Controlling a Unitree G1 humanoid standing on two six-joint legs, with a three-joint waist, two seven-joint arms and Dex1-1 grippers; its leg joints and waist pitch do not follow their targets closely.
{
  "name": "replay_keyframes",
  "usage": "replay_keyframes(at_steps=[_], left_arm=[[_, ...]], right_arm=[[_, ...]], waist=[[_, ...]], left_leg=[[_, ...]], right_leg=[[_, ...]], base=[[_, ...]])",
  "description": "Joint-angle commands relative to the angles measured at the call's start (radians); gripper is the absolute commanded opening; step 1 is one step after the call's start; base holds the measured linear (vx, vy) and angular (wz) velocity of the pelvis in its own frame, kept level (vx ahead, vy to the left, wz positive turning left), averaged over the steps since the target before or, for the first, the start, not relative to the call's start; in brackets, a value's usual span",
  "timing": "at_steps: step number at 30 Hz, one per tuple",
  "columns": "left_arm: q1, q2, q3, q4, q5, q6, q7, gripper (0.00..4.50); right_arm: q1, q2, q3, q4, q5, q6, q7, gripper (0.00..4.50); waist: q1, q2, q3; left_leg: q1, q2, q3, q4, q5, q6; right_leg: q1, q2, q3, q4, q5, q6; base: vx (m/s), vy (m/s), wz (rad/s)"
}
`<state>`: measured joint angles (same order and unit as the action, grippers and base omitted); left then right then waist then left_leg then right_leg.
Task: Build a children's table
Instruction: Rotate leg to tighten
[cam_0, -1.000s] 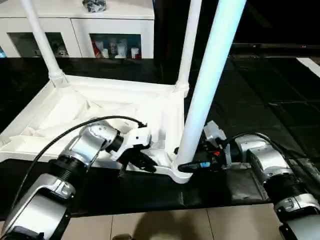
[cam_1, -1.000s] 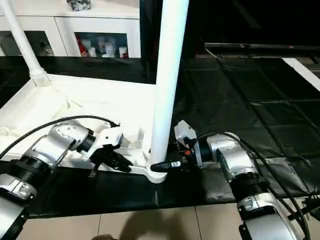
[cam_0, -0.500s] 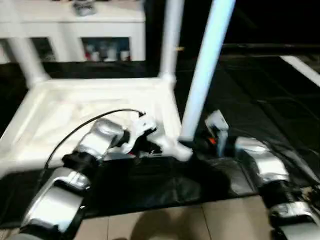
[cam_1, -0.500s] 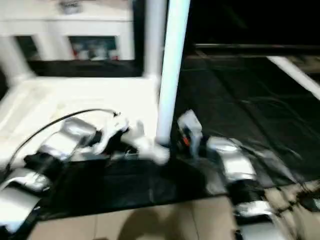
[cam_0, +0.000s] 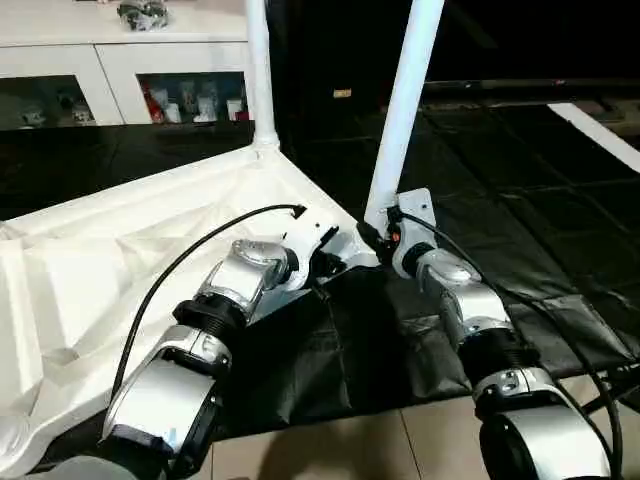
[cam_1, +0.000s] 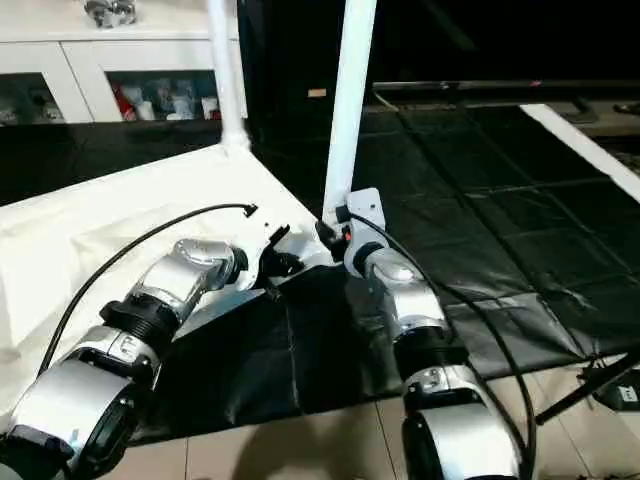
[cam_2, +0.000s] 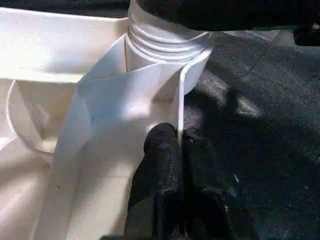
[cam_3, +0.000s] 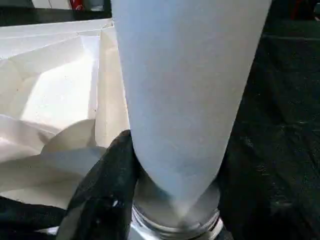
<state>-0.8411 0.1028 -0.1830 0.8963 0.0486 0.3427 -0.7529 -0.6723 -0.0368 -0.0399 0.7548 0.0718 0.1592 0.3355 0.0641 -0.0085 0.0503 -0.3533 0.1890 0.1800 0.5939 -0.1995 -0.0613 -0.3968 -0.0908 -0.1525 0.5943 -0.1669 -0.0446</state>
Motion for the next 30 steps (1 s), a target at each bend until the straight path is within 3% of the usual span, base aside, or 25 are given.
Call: replay_keyframes(at_steps=[1,8,13,15,16,20,24,30], left_arm=[[-0.026,-0.024,-0.013,-0.039,-0.005,-0.044,-0.023,0.00],[0.021,0.045,-0.048,-0.071,0.001,-0.088,-0.147,0.00],[0.064,0.126,-0.071,-0.078,0.000,-0.174,-0.298,0.00],[0.069,0.135,-0.075,-0.080,-0.002,-0.186,-0.322,0.00],[0.087,0.169,-0.095,-0.104,-0.011,-0.223,-0.418,0.00],[0.105,0.210,-0.125,-0.132,-0.016,-0.263,-0.529,0.00],[0.116,0.248,-0.166,-0.151,-0.011,-0.286,-0.636,0.00],[0.134,0.284,-0.220,-0.207,-0.010,-0.316,-0.780,0.00]], right_arm=[[0.024,0.067,0.045,0.043,0.012,0.019,0.042,2.64],[0.080,-0.002,0.052,-0.021,0.021,-0.059,0.130,3.32],[0.168,-0.148,0.067,-0.170,0.075,-0.088,0.419,3.77],[0.175,-0.168,0.069,-0.182,0.082,-0.091,0.453,3.89],[0.192,-0.231,0.079,-0.221,0.114,-0.076,0.580,3.95],[0.203,-0.306,0.105,-0.264,0.142,-0.064,0.737,4.25],[0.185,-0.350,0.130,-0.261,0.153,-0.051,0.855,4.25],[0.143,-0.387,0.216,-0.224,0.153,-0.051,1.069,4.25]], waist=[[0.011,-0.001,-0.072],[0.012,-0.001,-0.068],[0.029,0.001,-0.067],[0.036,-0.003,-0.068],[0.038,0.000,-0.068],[0.050,0.000,-0.067],[0.064,0.000,-0.067],[0.078,-0.005,-0.068]], left_leg=[[-0.005,0.048,-0.021,-0.062,-0.088,0.080],[0.000,0.053,-0.020,-0.066,-0.127,0.069],[0.001,0.054,-0.018,-0.066,-0.127,0.086],[0.000,0.055,-0.017,-0.065,-0.127,0.090],[0.000,0.054,-0.018,-0.065,-0.129,0.089],[0.001,0.060,-0.016,-0.064,-0.132,0.094],[0.006,0.061,-0.016,-0.065,-0.148,0.075],[0.004,0.064,-0.015,-0.065,-0.132,0.075]], right_leg=[[0.064,-0.090,0.077,-0.070,-0.193,-0.171],[0.062,-0.090,0.078,-0.072,-0.228,-0.171],[0.063,-0.089,0.080,-0.073,-0.210,-0.165],[0.064,-0.091,0.081,-0.071,-0.213,-0.160],[0.064,-0.090,0.079,-0.073,-0.220,-0.161],[0.060,-0.087,0.078,-0.073,-0.242,-0.154],[0.056,-0.090,0.078,-0.076,-0.283,-0.152],[0.056,-0.092,0.079,-0.069,-0.265,-0.159]], base=[[0.000,0.000,0.00],[0.000,0.000,0.00],[0.000,0.000,0.00],[0.000,0.000,0.00],[0.000,0.000,0.00],[0.000,0.000,0.00],[0.000,0.000,0.00],[0.000,0.000,0.00]])
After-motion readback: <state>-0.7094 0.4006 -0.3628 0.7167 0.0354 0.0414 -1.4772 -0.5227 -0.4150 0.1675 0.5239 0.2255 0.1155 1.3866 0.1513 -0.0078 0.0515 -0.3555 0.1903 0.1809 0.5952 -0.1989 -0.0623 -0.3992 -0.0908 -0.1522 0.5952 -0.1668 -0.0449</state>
